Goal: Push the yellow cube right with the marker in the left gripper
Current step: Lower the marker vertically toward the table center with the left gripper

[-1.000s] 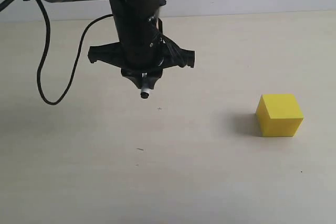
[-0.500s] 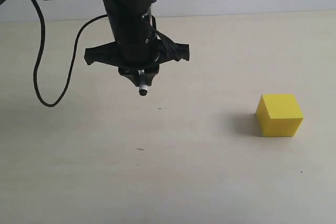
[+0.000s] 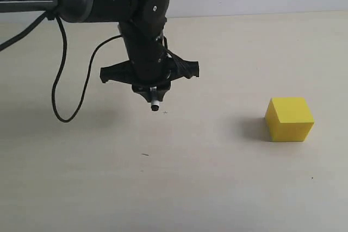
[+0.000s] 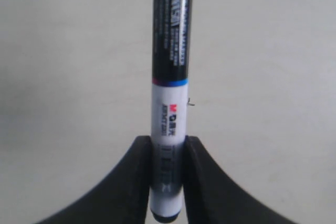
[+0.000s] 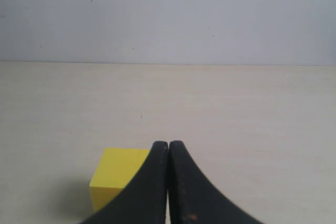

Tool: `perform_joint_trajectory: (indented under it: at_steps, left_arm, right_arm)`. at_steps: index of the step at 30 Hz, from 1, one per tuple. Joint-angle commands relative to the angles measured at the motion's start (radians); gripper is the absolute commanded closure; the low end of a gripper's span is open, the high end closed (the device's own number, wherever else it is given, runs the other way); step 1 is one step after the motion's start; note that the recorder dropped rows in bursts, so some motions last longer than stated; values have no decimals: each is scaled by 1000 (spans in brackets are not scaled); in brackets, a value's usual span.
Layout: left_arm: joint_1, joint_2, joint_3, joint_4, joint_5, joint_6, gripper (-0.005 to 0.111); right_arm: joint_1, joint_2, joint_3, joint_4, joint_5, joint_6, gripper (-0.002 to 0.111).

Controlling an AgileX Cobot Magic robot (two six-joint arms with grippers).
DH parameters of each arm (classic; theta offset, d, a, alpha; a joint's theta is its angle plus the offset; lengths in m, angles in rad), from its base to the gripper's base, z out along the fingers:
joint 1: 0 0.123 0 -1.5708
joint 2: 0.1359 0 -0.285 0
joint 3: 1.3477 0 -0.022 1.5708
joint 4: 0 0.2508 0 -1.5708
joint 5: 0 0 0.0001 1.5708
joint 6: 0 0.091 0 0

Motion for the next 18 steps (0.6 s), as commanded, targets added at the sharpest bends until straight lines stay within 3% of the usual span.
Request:
perform_joint_trajectory:
  at_steps: [1,18]
  left_arm:
    - [35,27,3,-49,-16,-5,107]
    - [48,53,3,-63,-74,-4,107]
  right_arm:
    - [-8,-7,4,1,-4,-3,108]
    - [-8,-7,4,1,-4,-3,108]
